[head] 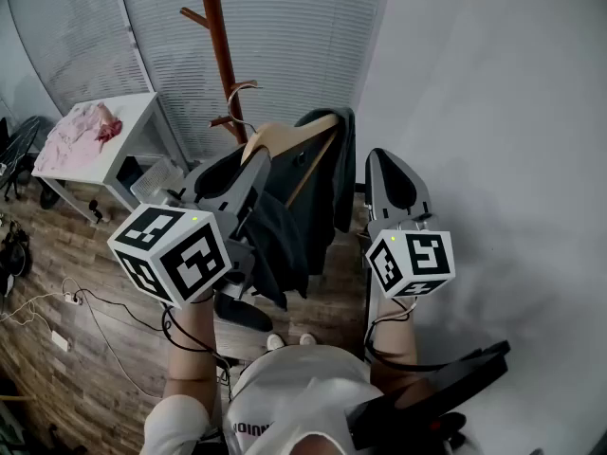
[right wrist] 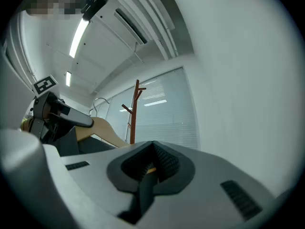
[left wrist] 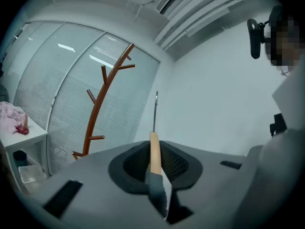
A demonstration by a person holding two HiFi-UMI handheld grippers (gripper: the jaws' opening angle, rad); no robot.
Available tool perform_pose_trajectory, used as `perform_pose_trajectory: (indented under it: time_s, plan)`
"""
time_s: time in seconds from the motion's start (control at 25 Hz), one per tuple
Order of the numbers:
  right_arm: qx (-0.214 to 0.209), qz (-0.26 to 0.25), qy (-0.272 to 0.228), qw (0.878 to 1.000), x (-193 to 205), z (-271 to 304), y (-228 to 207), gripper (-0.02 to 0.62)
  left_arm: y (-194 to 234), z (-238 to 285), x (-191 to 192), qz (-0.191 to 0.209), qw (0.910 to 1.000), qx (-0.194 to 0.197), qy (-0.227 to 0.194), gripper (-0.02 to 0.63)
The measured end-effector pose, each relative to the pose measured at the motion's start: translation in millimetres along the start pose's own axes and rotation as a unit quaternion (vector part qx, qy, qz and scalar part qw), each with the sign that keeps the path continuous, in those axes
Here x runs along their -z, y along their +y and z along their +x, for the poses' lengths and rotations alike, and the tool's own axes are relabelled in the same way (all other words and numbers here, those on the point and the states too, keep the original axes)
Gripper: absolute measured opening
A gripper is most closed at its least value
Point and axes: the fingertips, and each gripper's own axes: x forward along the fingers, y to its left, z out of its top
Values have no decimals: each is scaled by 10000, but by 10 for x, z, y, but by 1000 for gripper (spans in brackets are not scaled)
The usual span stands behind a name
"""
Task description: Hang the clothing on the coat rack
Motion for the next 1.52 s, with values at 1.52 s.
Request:
perform_pose_trajectory:
  time_s: [1.52]
  plan:
    - [362,-75,-227,9991,494,-86,0,20,76,112,170,286,9995,84,-78,64]
